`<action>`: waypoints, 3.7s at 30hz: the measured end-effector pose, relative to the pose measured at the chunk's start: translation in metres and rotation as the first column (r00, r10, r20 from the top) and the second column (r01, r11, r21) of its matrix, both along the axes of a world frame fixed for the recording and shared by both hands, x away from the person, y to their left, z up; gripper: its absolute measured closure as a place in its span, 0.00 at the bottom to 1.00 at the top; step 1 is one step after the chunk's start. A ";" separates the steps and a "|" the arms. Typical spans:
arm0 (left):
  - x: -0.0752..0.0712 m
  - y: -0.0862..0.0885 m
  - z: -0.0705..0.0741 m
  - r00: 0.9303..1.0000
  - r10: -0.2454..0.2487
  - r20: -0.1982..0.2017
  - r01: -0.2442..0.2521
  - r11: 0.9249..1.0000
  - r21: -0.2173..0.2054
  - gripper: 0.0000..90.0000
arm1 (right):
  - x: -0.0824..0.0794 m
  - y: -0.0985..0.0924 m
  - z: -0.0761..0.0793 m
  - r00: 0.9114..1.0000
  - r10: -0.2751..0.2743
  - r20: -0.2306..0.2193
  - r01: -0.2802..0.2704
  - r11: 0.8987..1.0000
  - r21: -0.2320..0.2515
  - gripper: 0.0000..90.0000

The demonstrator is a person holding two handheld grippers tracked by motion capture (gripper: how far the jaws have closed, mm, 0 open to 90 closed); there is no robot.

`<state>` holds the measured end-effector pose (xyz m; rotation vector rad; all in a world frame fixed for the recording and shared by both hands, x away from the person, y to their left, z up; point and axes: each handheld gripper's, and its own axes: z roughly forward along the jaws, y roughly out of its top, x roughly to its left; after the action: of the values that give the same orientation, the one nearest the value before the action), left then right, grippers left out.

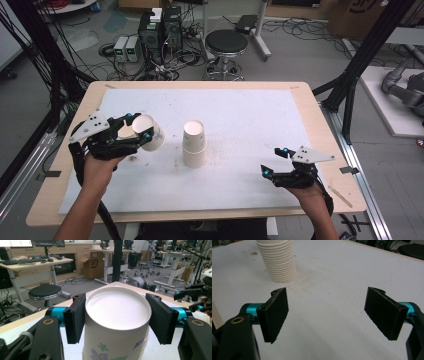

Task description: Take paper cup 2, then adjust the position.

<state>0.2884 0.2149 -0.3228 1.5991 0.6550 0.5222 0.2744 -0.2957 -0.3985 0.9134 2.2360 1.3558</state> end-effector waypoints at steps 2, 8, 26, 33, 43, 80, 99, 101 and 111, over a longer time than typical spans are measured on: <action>-0.003 -0.002 -0.001 1.000 -0.011 -0.002 0.011 1.000 0.006 0.40 | 0.000 0.001 0.001 1.000 0.002 0.003 -0.002 1.000 0.001 0.22; -0.009 -0.011 -0.012 0.999 -0.048 -0.018 0.048 0.999 0.017 0.40 | -0.001 0.003 0.002 1.000 0.013 0.010 -0.013 1.000 0.002 0.22; -0.025 -0.034 -0.028 0.988 -0.149 -0.050 0.151 0.988 0.045 0.40 | -0.008 0.007 -0.001 0.998 0.069 0.000 -0.069 0.997 0.022 0.22; -0.028 -0.049 -0.042 0.972 -0.216 -0.090 0.221 0.975 0.040 0.40 | -0.009 0.013 0.000 0.992 0.125 0.001 -0.125 0.991 0.053 0.22; -0.032 -0.066 -0.056 0.952 -0.281 -0.117 0.286 0.958 0.028 0.40 | -0.009 0.020 0.001 0.985 0.174 0.003 -0.174 0.982 0.068 0.22; -0.024 -0.121 -0.050 0.869 -0.482 -0.111 0.486 0.874 0.005 0.41 | -0.005 0.095 0.000 0.874 0.483 -0.046 -0.479 0.874 0.075 0.22; -0.027 -0.142 -0.050 0.819 -0.562 -0.112 0.564 0.826 -0.022 0.41 | -0.008 0.115 -0.004 0.819 0.572 -0.040 -0.564 0.816 0.123 0.23; -0.027 -0.142 -0.050 0.818 -0.565 -0.109 0.566 0.824 -0.020 0.41 | -0.008 0.114 -0.004 0.813 0.581 -0.039 -0.571 0.809 0.136 0.26; -0.027 -0.142 -0.051 0.816 -0.566 -0.113 0.567 0.823 -0.025 0.41 | -0.008 0.111 -0.004 0.788 0.615 -0.026 -0.608 0.783 0.131 0.39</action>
<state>0.2612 0.0726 -0.3734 1.7429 0.2269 -0.0155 0.2668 -0.1851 -0.4029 0.2417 2.6594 1.7541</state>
